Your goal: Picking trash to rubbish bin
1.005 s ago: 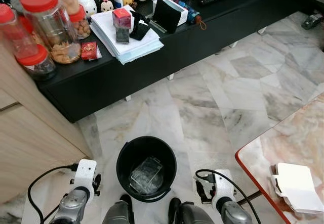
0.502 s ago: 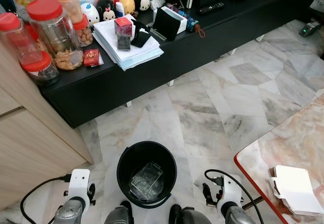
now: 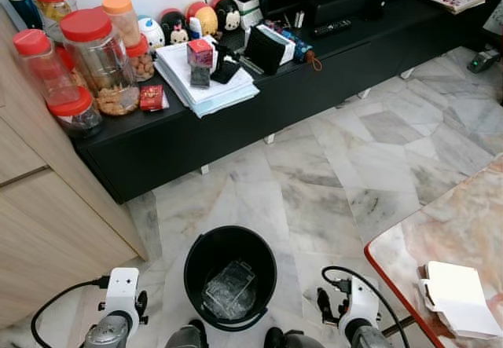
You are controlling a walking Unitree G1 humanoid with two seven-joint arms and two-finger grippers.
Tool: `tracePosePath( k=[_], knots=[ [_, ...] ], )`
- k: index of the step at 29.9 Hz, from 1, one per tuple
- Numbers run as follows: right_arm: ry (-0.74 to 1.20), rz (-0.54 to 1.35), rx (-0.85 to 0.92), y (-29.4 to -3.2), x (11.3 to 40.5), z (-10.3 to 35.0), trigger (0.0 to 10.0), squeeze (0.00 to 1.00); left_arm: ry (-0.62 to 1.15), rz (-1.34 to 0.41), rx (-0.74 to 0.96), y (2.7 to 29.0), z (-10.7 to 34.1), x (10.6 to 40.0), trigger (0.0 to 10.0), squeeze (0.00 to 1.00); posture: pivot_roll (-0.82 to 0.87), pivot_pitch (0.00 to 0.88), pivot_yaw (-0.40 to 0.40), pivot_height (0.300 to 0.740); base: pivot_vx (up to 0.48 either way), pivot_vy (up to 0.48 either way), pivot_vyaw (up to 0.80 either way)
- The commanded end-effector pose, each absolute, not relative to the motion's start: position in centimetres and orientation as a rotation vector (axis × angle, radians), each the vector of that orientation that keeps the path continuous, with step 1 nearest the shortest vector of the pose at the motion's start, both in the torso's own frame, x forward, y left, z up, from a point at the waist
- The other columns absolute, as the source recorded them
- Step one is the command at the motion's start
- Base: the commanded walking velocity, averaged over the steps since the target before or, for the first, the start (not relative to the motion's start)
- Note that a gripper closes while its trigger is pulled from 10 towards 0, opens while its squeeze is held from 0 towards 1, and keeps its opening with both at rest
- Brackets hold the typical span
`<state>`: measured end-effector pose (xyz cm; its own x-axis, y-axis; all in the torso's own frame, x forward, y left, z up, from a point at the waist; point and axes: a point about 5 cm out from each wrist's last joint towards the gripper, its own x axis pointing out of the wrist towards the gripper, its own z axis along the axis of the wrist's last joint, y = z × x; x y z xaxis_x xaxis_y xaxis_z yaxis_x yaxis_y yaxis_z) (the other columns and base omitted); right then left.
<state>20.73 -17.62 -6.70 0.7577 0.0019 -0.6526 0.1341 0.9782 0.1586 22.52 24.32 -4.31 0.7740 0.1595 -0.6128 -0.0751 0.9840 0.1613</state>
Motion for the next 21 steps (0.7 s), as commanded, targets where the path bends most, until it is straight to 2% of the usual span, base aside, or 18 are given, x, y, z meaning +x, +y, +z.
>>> tracePosePath(
  k=[1,21],
  knots=[
    [0.739,-0.089,0.212,-17.79,19.78,-7.24,10.0,0.00,0.706,0.138,0.104,24.23,-4.91,21.74,10.0,0.00,0.16,0.160,-0.057,0.740,0.000,0.000,0.00],
    [0.752,-0.088,0.210,-17.82,19.43,-7.43,10.0,0.00,0.708,0.122,0.104,23.95,-5.02,21.68,10.0,0.00,0.16,0.130,-0.054,0.740,0.000,0.000,0.00]
  ],
)
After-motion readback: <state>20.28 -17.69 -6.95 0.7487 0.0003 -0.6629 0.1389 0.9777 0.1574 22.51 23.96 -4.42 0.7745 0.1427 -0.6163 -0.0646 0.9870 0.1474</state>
